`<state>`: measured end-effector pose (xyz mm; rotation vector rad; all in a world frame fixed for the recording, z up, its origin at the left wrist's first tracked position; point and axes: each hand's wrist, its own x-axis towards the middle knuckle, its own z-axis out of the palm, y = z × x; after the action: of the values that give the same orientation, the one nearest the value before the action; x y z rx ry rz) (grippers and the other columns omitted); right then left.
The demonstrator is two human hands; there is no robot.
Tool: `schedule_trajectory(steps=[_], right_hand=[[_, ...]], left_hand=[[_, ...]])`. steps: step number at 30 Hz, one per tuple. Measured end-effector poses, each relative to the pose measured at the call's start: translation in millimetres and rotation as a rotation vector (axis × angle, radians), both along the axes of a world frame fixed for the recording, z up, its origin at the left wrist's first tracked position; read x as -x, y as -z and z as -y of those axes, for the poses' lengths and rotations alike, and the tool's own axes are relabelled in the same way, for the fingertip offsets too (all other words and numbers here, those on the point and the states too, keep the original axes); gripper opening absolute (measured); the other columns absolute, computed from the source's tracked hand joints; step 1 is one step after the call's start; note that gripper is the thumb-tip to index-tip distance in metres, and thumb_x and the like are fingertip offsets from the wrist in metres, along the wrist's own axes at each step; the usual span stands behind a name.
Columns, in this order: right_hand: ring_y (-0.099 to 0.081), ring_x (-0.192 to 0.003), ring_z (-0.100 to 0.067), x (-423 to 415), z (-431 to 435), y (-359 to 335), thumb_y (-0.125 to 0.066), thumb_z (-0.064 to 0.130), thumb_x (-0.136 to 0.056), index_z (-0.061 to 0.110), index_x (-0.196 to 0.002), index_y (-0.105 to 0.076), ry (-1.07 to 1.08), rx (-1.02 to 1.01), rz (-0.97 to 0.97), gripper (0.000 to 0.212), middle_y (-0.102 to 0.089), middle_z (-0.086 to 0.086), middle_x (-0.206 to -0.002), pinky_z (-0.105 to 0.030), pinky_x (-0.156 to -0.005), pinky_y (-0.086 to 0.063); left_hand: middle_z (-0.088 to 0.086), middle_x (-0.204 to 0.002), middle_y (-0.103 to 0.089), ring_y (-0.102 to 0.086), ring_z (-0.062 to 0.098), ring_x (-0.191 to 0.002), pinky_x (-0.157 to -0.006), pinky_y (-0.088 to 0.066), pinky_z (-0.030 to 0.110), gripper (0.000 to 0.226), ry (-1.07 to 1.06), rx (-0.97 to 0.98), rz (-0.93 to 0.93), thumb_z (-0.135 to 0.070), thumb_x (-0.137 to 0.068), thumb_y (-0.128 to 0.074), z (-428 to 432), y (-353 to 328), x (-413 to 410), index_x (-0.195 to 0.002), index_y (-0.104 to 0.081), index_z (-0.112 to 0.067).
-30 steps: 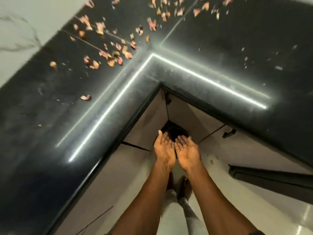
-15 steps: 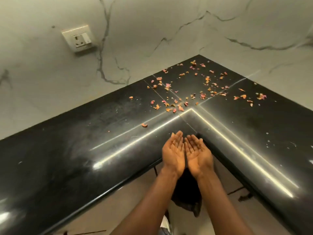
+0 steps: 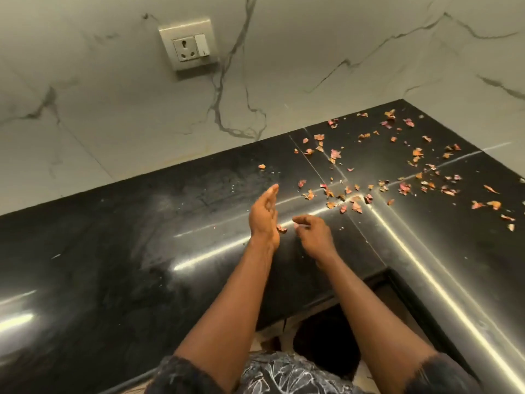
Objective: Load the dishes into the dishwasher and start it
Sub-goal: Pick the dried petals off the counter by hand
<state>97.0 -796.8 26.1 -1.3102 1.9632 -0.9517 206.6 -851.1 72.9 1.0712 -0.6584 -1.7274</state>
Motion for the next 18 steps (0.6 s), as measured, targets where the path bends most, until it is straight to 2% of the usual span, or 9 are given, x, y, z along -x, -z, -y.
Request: schedule_trajectory(steps=[1,4,6,8,11,15,17,18], right_hand=[[-0.065,-0.110,-0.024,-1,4,2,-0.060,0.010,-0.093,0.016,-0.114,-0.072,-0.031,-0.024,-0.095,0.025,-0.070,-0.008,-0.118,-0.038,-0.099,-0.051],[-0.060,-0.106,-0.024,-11,21,12,-0.059,0.014,-0.095,0.017,-0.113,-0.070,-0.186,0.038,-0.257,0.022,-0.064,-0.007,-0.117,-0.041,-0.090,-0.051],[-0.056,-0.102,-0.020,-17,26,16,-0.058,0.022,-0.097,0.022,-0.114,-0.068,-0.334,0.030,-0.418,0.020,-0.058,-0.002,-0.114,-0.037,-0.084,-0.052],[-0.053,-0.097,-0.019,-18,31,26,-0.059,0.023,-0.096,0.023,-0.110,-0.067,-0.394,0.033,-0.515,0.016,-0.054,0.000,-0.108,-0.034,-0.078,-0.050],[-0.056,-0.091,-0.023,-8,35,24,-0.054,0.016,-0.096,0.016,-0.096,-0.066,-0.388,0.040,-0.477,0.012,-0.056,-0.003,-0.096,-0.033,-0.075,-0.046],[-0.062,-0.084,-0.024,29,44,7,-0.058,0.007,-0.091,0.012,-0.090,-0.073,-0.187,0.067,-0.327,0.016,-0.066,-0.007,-0.090,-0.043,-0.077,-0.054],[-0.063,-0.083,-0.022,50,47,-11,-0.061,0.000,-0.086,0.010,-0.090,-0.075,-0.118,0.163,-0.272,0.018,-0.068,-0.007,-0.087,-0.041,-0.075,-0.054],[-0.063,-0.083,-0.020,57,48,-21,-0.061,-0.003,-0.084,0.010,-0.090,-0.075,-0.111,0.191,-0.255,0.020,-0.069,-0.006,-0.086,-0.038,-0.074,-0.053]], left_hand=[[-0.006,-0.136,-0.063,-0.048,0.004,-0.132,-0.120,-0.018,0.035,0.040,0.006,-0.006,-0.010,-0.032,-0.101,-0.043,11,4,-5,-0.131,-0.064,-0.016],[-0.008,-0.133,-0.065,-0.045,0.003,-0.135,-0.120,-0.010,0.036,0.047,-0.002,-0.045,-0.135,-0.042,-0.101,-0.038,27,16,-12,-0.131,-0.065,-0.017],[-0.006,-0.135,-0.064,-0.042,0.007,-0.138,-0.119,-0.011,0.035,0.052,0.039,-0.077,-0.195,-0.046,-0.100,-0.036,39,22,-15,-0.133,-0.063,-0.016],[-0.003,-0.134,-0.065,-0.044,0.010,-0.138,-0.119,-0.016,0.035,0.054,0.047,-0.098,-0.199,-0.046,-0.101,-0.036,47,22,-14,-0.134,-0.062,-0.013],[0.004,-0.131,-0.067,-0.051,0.016,-0.133,-0.119,-0.023,0.036,0.053,0.040,-0.155,-0.216,-0.044,-0.101,-0.039,57,27,-6,-0.134,-0.061,-0.009],[0.012,-0.127,-0.068,-0.060,0.023,-0.124,-0.115,-0.035,0.039,0.048,0.061,-0.254,-0.177,-0.040,-0.100,-0.047,61,29,19,-0.131,-0.062,-0.006],[0.013,-0.119,-0.069,-0.064,0.024,-0.114,-0.107,-0.044,0.038,0.045,0.097,-0.313,-0.127,-0.042,-0.100,-0.048,56,29,40,-0.122,-0.065,-0.006],[0.012,-0.111,-0.070,-0.066,0.024,-0.105,-0.098,-0.049,0.037,0.045,0.125,-0.358,-0.108,-0.045,-0.100,-0.047,53,30,52,-0.115,-0.066,-0.007]])
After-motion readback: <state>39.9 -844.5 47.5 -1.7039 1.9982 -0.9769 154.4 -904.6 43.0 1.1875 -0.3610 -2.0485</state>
